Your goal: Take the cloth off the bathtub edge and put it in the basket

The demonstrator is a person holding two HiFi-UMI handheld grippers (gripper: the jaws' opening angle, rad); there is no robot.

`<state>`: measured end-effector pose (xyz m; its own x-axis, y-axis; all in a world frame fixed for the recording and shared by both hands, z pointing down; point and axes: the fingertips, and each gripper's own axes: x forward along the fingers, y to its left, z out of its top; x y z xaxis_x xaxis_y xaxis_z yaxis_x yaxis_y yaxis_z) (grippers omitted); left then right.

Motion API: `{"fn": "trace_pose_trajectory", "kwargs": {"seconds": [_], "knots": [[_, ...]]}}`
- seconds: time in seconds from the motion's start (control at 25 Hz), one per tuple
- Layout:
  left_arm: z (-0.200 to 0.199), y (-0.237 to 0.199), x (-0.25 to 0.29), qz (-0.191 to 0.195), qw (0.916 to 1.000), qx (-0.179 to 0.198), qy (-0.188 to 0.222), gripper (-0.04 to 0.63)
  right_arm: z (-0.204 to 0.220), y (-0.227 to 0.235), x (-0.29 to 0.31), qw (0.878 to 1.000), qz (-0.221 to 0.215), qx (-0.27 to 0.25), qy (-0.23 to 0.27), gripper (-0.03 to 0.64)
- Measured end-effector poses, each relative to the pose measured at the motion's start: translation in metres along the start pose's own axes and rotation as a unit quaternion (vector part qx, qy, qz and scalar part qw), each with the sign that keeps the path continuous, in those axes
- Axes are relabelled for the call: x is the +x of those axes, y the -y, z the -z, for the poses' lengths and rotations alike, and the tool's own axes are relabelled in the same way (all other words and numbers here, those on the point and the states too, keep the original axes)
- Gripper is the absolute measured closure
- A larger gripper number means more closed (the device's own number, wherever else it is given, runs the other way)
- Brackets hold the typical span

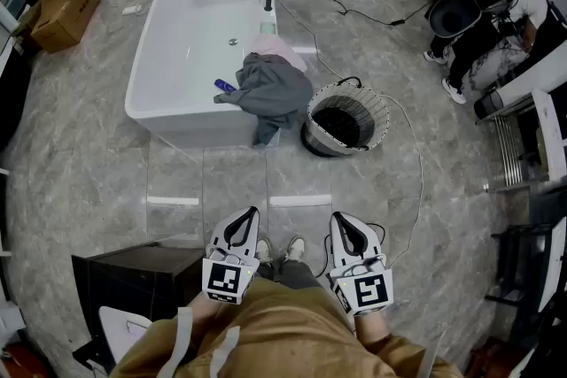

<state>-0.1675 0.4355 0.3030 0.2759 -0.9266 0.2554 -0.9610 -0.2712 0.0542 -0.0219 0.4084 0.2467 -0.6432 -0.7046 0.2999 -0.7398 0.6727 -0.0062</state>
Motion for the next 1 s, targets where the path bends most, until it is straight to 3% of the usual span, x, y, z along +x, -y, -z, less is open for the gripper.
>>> {"fn": "trace_pose_trajectory", "kwargs": {"seconds": [0.4, 1.0], "knots": [[-0.037, -0.007, -0.008, -0.064, 0.9972, 0.005, 0.038, 0.589, -0.021, -0.012, 0.019, 0.998, -0.058, -0.027, 0.024, 0.612], [-0.048, 0.010, 0.010, -0.118, 0.9915, 0.027, 0.048, 0.589, -0.026, 0.026, 0.021, 0.994, -0.076, -0.068, 0.040, 0.612]]}}
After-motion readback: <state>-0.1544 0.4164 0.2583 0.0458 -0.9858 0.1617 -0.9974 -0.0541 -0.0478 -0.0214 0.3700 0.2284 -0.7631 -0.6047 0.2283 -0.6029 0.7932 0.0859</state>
